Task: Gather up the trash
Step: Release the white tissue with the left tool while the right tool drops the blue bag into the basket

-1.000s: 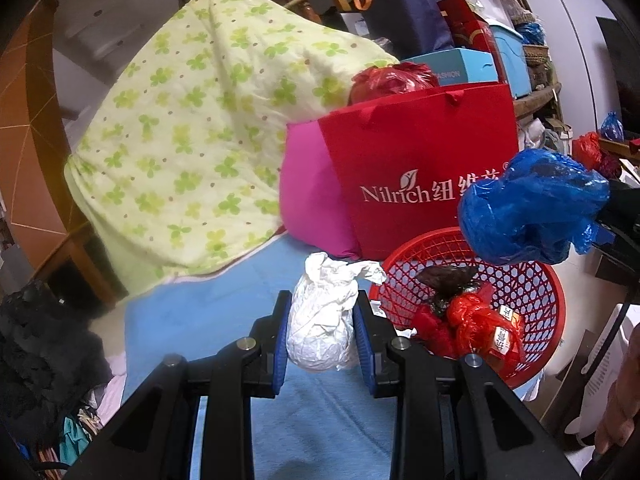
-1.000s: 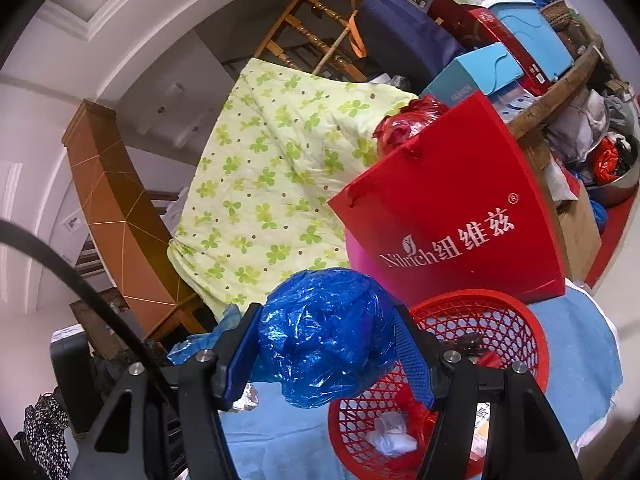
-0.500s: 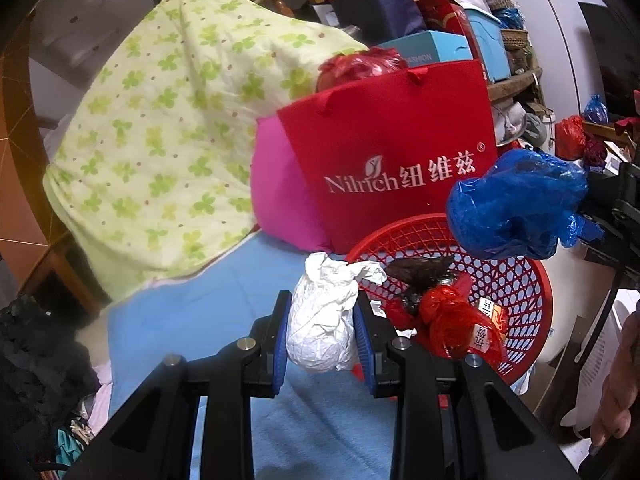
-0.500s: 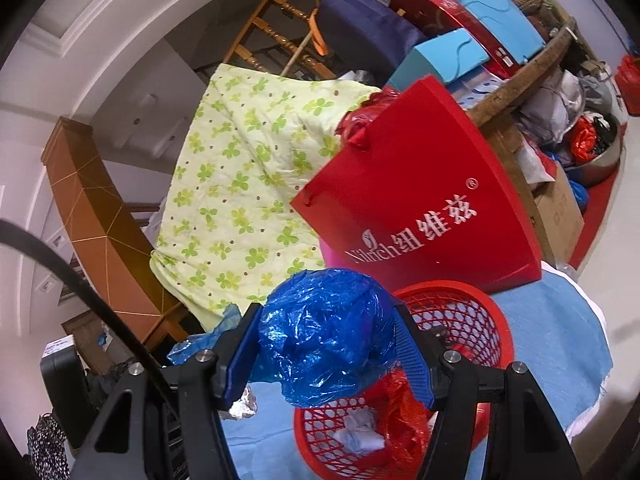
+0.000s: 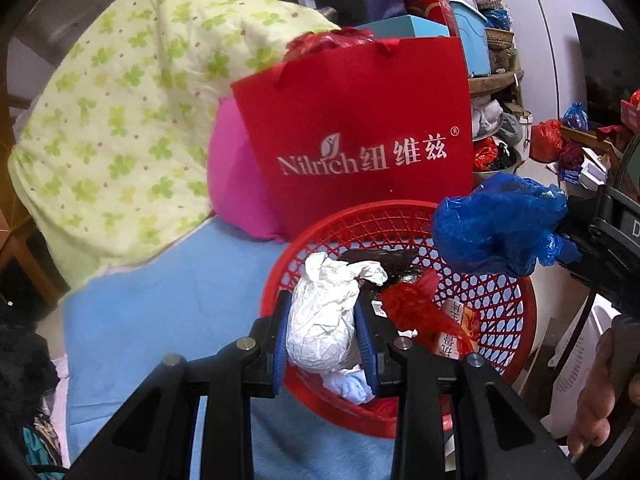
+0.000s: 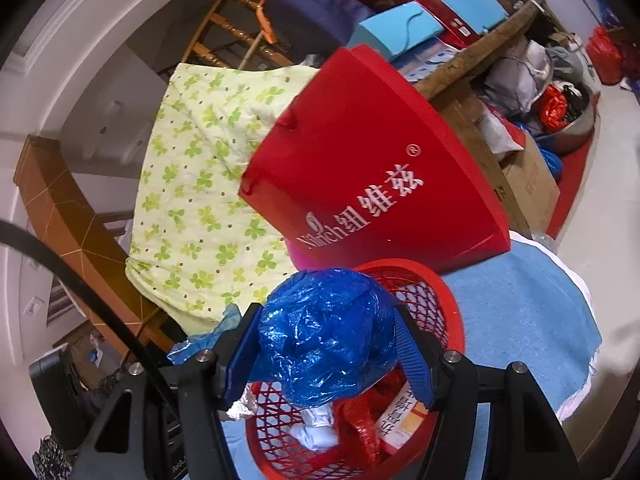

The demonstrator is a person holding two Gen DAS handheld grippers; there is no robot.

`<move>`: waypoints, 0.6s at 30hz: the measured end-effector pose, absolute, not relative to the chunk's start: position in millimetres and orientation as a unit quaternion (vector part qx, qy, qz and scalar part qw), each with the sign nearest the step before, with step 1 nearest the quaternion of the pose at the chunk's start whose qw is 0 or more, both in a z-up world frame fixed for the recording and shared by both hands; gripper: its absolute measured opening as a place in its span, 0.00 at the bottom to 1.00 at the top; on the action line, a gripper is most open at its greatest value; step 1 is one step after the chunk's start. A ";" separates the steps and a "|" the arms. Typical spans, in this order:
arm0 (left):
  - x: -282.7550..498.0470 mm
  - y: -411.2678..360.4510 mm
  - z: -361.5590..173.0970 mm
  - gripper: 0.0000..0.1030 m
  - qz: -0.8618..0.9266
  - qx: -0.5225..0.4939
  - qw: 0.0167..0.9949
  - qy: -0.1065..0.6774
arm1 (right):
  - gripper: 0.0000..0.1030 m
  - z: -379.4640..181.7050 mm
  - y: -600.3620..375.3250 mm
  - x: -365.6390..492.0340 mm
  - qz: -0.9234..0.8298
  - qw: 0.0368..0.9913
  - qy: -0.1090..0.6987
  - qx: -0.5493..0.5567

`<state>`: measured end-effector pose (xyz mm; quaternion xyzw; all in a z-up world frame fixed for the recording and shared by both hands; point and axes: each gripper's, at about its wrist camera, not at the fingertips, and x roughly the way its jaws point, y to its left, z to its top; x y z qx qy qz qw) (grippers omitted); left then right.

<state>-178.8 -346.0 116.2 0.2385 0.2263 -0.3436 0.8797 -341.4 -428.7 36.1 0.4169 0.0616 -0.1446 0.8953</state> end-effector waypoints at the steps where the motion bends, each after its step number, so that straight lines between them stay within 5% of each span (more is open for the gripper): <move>1: -177.9 -347.8 115.0 0.32 -0.344 0.240 0.879 0.227 | 0.66 34.7 -430.0 -341.9 -0.146 0.894 0.062 0.419; 6: -175.2 -358.3 107.9 0.39 -0.344 0.252 0.876 0.224 | 0.66 28.6 -437.1 -335.8 -0.152 0.888 0.064 0.429; 10: -174.1 -358.4 107.6 0.63 -0.336 0.257 0.881 0.211 | 0.67 22.5 -440.5 -324.8 -0.157 0.882 0.073 0.438; 18: -170.0 -348.8 110.4 0.64 -0.326 0.260 0.885 0.208 | 0.70 13.8 -442.9 -313.3 -0.150 0.868 0.082 0.466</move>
